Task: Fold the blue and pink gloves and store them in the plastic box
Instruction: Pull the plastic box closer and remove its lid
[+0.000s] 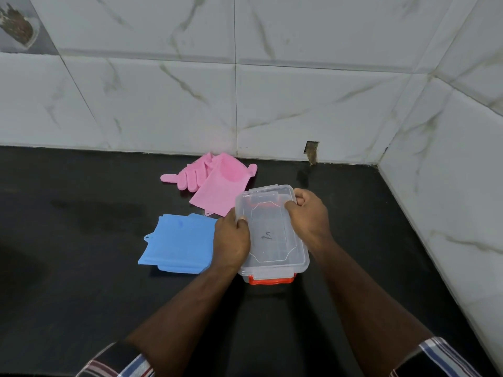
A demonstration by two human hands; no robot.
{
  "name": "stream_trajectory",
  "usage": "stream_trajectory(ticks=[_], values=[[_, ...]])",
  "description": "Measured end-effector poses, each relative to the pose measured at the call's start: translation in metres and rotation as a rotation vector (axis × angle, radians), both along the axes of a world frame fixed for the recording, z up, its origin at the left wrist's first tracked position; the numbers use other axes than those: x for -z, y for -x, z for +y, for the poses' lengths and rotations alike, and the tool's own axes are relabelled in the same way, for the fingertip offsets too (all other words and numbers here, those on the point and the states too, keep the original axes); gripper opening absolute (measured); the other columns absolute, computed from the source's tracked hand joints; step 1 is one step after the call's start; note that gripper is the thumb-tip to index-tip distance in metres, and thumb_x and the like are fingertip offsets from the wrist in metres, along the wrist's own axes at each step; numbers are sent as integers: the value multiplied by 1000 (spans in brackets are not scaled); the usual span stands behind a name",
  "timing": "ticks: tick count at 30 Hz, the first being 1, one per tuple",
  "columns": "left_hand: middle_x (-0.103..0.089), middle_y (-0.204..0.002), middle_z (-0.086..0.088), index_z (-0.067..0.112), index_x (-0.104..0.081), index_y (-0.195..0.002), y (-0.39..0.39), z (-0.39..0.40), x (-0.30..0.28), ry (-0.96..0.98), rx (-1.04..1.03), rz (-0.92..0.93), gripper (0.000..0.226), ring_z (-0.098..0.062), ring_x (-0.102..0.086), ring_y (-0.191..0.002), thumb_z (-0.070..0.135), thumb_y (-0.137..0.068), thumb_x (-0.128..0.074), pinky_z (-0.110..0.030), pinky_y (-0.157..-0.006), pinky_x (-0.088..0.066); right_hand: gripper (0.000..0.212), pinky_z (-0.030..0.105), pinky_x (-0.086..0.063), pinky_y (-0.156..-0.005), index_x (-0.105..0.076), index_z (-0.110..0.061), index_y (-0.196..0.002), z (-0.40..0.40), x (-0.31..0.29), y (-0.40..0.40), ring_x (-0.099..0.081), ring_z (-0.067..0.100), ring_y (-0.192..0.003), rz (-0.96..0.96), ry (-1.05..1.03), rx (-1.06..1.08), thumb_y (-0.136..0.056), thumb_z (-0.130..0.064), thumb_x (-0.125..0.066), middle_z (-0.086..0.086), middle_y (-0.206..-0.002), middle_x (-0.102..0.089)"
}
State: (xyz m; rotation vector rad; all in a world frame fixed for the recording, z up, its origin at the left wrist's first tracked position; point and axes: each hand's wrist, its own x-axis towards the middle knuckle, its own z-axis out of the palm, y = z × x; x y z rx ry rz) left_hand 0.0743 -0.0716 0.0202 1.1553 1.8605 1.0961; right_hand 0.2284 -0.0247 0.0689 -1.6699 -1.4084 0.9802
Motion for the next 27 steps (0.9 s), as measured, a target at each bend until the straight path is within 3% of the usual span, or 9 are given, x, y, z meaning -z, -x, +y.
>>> stream_trajectory(ticks=[3, 4, 8, 12, 14, 18, 21, 24, 27], values=[[-67, -114, 2, 24, -60, -127, -1, -1, -2, -3, -9, -67, 29, -16, -65, -101, 31, -105, -43, -38, -91, -57, 49, 24, -53, -62, -49, -20, -141, -18, 6, -11, -67, 9, -80, 33, 67, 13, -93, -16, -58, -6, -100, -69], [-67, -113, 2, 23, -61, -127, -1, -2, -3, -4, -12, -86, 29, -16, -65, -100, 30, -105, -43, -38, -90, -57, 52, 23, -53, -60, -46, -18, -143, -26, 7, -13, -68, 9, -79, 69, 83, 15, -92, -14, -58, -9, -94, -67], [-67, -113, -3, 23, -65, -117, 0, -2, -5, -8, -54, -77, 26, -16, -65, -96, 31, -102, -45, -40, -87, -59, 28, 40, -63, -68, -65, -15, -115, -47, 7, -10, -75, 17, -79, 288, 83, -18, -90, -6, -58, -1, -92, -75], [-64, -114, -4, 29, -65, -112, 6, -4, -15, -56, -72, -61, 30, -17, -64, -98, 41, -96, -43, -46, -89, -58, 35, 45, -62, -77, -60, -11, -127, -43, -1, -12, -75, 26, -88, 598, 161, 52, -93, -6, -62, 9, -108, -74], [-66, -110, -2, 31, -67, -112, 8, -5, -28, -105, -76, -61, 34, -18, -64, -97, 45, -94, -42, -47, -89, -57, 30, 48, -61, -81, -64, -8, -121, -44, -10, -16, -73, 31, -95, 685, 175, 18, -92, -6, -63, 14, -108, -74], [-64, -119, 13, 29, -66, -124, 8, -8, -64, -161, -17, -164, 31, -6, -59, -107, 37, -105, -43, -25, -93, -45, 25, 44, -59, -82, -68, -1, -109, -35, -38, -39, -70, 31, -90, 782, 13, 44, -84, -7, -70, 18, -102, -73], [-62, -113, 6, 30, -65, -111, 12, -4, -62, -167, 11, -135, 21, -6, -56, -98, 35, -104, -46, -23, -87, -42, 15, 33, -57, -76, -68, -10, -98, -23, -59, -68, -72, 22, -86, 525, -255, 20, -84, -10, -75, 10, -96, -74], [-55, -135, -2, 24, -55, -138, 16, -1, -48, -32, -7, -32, 42, -19, -57, -113, 38, -98, -58, -37, -95, -51, 21, 20, -50, -68, -61, -23, -79, -17, -63, -87, -63, 11, -71, 180, -437, -16, -83, -13, -78, -6, -73, -67], [-48, -142, -10, 22, -51, -142, 13, -3, -39, 59, -24, 5, 49, -28, -58, -119, 25, -95, -63, -47, -99, -54, 28, 23, -47, -71, -57, -27, -75, -13, -44, -102, -61, 5, -78, -124, -442, -63, -81, -7, -75, -12, -81, -66]])
